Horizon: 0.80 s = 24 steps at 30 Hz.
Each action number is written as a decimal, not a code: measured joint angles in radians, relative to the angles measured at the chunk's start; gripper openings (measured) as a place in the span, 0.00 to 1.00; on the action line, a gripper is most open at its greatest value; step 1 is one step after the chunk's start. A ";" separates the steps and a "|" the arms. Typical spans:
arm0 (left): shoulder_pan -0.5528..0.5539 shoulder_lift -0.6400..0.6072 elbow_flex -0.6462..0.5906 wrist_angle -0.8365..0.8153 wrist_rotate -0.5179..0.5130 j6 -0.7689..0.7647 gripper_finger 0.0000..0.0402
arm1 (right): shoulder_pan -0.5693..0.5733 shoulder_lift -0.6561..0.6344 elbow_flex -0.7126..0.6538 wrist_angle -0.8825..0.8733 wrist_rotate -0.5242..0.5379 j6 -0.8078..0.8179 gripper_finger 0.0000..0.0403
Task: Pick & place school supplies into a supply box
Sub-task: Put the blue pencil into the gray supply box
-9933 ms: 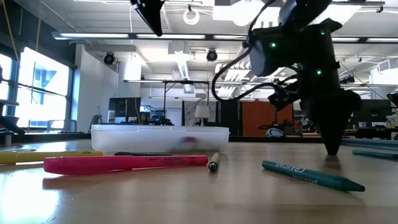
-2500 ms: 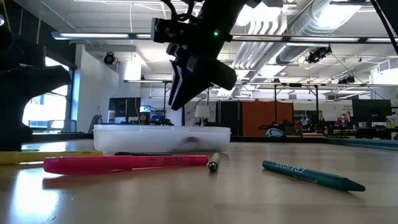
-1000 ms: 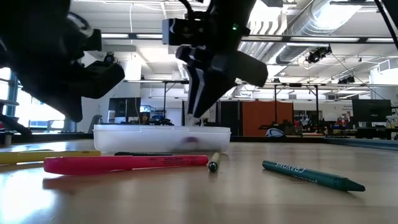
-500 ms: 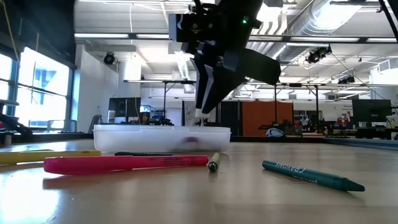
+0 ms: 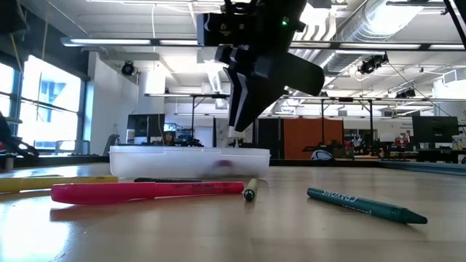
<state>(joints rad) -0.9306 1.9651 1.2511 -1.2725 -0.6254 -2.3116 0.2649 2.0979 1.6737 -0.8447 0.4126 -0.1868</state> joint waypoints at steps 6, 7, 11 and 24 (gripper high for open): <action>0.073 0.004 -0.064 0.034 -0.017 0.042 0.29 | 0.000 0.000 0.000 0.005 -0.003 0.005 0.24; 0.082 0.005 -0.067 0.047 -0.018 0.069 0.33 | 0.000 0.000 0.000 0.005 -0.003 0.005 0.24; 0.116 0.005 -0.066 0.168 -0.023 0.174 0.45 | 0.000 0.000 0.000 0.006 -0.003 0.006 0.24; 0.139 0.005 -0.069 0.187 -0.024 0.235 0.48 | -0.001 0.000 0.000 0.050 -0.015 0.005 0.24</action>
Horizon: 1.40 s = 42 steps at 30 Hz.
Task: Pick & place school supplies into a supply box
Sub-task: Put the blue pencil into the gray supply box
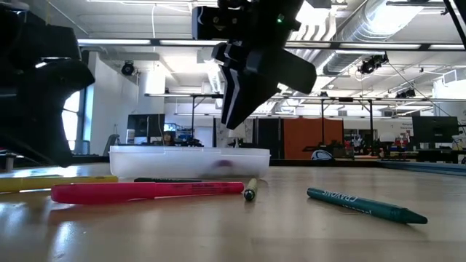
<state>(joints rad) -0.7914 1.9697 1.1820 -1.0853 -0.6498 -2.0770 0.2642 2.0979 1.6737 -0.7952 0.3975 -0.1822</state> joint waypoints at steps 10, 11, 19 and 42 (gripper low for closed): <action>-0.001 -0.001 -0.053 0.069 0.032 -0.104 0.43 | -0.002 0.000 0.000 0.016 -0.088 0.003 0.24; -0.001 -0.002 -0.072 0.102 0.029 -0.104 0.43 | -0.002 0.000 0.000 0.021 -0.091 0.002 0.24; -0.011 -0.006 -0.177 0.214 -0.054 -0.125 0.41 | -0.002 0.000 0.000 0.055 -0.162 0.003 0.24; -0.013 0.015 -0.240 0.252 -0.162 -0.109 0.08 | 0.008 0.000 0.001 0.073 -0.409 0.047 0.24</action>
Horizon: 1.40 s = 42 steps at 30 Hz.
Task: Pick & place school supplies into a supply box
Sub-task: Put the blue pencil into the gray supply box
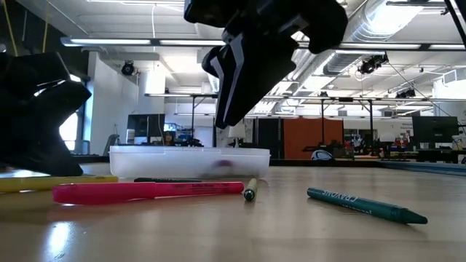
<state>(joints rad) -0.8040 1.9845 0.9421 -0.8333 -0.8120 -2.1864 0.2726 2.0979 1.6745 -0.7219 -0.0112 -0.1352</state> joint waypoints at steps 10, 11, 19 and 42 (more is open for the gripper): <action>0.037 -0.099 0.142 -0.227 -0.018 0.045 0.03 | -0.005 0.000 0.000 -0.001 -0.059 0.005 0.24; 0.042 -0.104 0.163 -0.250 -0.028 0.058 0.03 | -0.005 0.000 0.000 -0.002 -0.066 0.005 0.24; 0.040 -0.114 0.325 -0.555 0.085 0.098 0.14 | -0.003 0.000 0.000 -0.026 -0.073 0.005 0.24; -0.418 -0.034 0.205 -0.262 0.189 -0.233 0.22 | -0.003 0.000 0.000 -0.025 -0.076 0.002 0.24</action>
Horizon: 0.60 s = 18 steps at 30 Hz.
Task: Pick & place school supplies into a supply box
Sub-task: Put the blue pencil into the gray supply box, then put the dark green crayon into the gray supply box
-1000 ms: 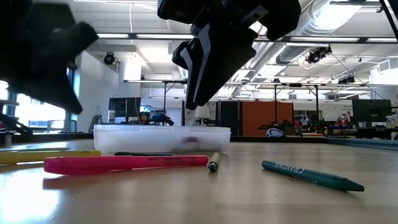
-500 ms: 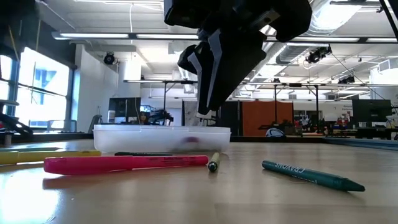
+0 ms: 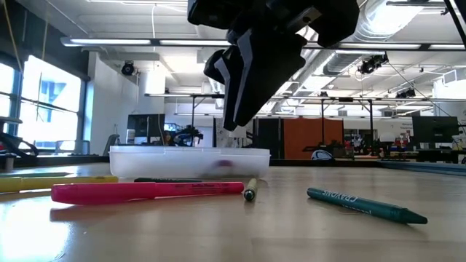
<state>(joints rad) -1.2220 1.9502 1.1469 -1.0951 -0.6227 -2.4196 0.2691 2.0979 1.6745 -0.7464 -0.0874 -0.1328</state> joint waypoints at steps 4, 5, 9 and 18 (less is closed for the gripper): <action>0.032 0.016 0.001 -0.005 0.199 0.018 0.22 | 0.000 0.000 0.000 0.005 -0.037 0.002 0.24; 0.033 0.014 0.004 -0.005 0.208 0.028 0.22 | 0.000 0.000 0.000 0.006 -0.048 0.002 0.24; 0.032 0.019 0.025 -0.014 0.207 0.057 0.22 | 0.000 0.000 0.000 0.012 -0.052 0.001 0.24; 0.063 0.019 0.034 -0.132 0.069 0.034 0.22 | -0.001 0.000 0.000 0.029 -0.051 -0.005 0.24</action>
<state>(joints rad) -1.1589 1.9694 1.1809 -1.2270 -0.5537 -2.3856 0.2680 2.0979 1.6745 -0.7173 -0.1388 -0.1381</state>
